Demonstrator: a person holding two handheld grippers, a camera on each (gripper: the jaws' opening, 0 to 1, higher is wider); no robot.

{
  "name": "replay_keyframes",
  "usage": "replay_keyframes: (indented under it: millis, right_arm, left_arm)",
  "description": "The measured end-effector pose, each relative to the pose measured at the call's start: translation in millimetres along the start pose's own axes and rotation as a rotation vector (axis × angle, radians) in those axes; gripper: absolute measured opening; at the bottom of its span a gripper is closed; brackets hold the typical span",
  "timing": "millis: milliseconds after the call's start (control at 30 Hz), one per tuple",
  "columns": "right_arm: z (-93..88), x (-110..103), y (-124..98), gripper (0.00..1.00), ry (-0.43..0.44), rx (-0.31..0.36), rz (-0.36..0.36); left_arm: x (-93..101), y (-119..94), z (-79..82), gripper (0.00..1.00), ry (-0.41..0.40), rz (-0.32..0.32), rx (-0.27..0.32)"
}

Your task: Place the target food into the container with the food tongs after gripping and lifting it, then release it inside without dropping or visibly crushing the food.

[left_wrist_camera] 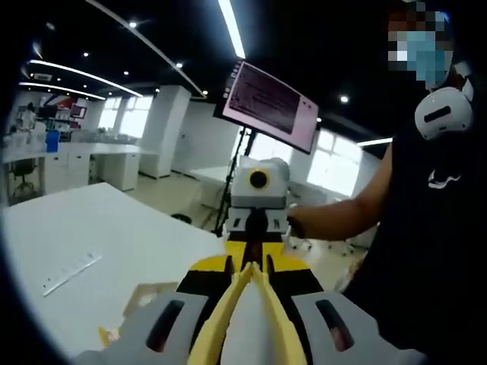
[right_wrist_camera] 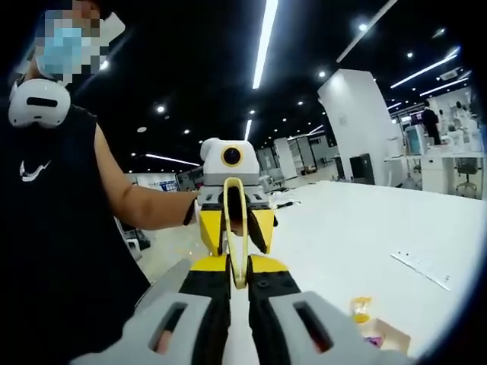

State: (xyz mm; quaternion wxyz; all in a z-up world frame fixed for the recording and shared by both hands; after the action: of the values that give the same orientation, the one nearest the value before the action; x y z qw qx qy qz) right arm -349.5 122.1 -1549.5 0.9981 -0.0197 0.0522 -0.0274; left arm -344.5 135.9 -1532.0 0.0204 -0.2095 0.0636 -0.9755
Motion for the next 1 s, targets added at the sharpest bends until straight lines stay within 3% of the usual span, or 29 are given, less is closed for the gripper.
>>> replay_keyframes:
  millis: [133, 267, 367, 467, 500, 600, 700, 767, 833, 1000]
  right_arm:
    - [-1.7, -1.0, -1.7, 0.07, 0.023, 0.016, 0.007]
    - [3.6, 2.5, -3.6, 0.18, 0.017, 0.047, -0.02]
    - [2.0, 10.9, -5.3, 0.26, -0.009, 0.028, -0.078]
    - [-9.9, 17.1, -9.2, 0.32, -0.047, -0.041, -0.119]
    - [-12.3, 18.7, -9.9, 0.38, -0.039, -0.047, -0.134]
    - [-17.9, 24.2, -14.3, 0.58, -0.048, -0.062, -0.183]
    - [-23.2, 32.4, -24.2, 0.68, -0.056, -0.069, -0.249]
    - [-29.3, 37.5, -34.5, 0.73, -0.062, -0.083, -0.299]
    - [-37.3, 44.2, -48.7, 0.75, -0.056, -0.108, -0.365]
    - [-50.4, 54.6, -81.1, 0.9, -0.064, -0.153, -0.498]
  left_arm:
    - [1.6, 1.6, -1.3, 0.15, 0.004, -0.004, -0.009]
    - [-0.5, 0.2, 5.1, 0.19, -0.001, 0.004, 0.021]
    - [-6.3, -1.0, 5.4, 0.22, 0.017, 0.024, 0.027]
    - [-10.4, -1.3, 4.5, 0.24, 0.018, 0.042, 0.031]
    - [-13.1, -1.8, 5.2, 0.24, 0.026, 0.056, 0.036]
    - [-31.5, -5.8, 7.5, 0.25, 0.077, 0.159, 0.062]
    - [-65.4, -15.8, 1.3, 0.25, 0.155, 0.311, 0.048]
    - [-87.5, -23.5, -3.4, 0.25, 0.147, 0.401, 0.044]
    - [-95.3, -25.5, -4.8, 0.25, 0.132, 0.41, 0.063]
    - [-124.8, -34.6, -14.9, 0.25, 0.131, 0.521, 0.058]
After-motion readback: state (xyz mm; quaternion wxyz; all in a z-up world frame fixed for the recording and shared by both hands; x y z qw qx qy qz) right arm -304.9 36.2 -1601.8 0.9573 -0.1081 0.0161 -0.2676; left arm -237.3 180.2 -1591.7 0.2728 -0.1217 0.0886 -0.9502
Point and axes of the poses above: the point that each gripper's makers call its tool centre point, and the gripper's own axes: y roughly forward along the fingers, x roughly to its right, z roughly out of its top, the point moved 2 cm from there along -y, roughly backward along the fingers, and after that the axes turned 8 degrees about -y, right-handed, at the moved point
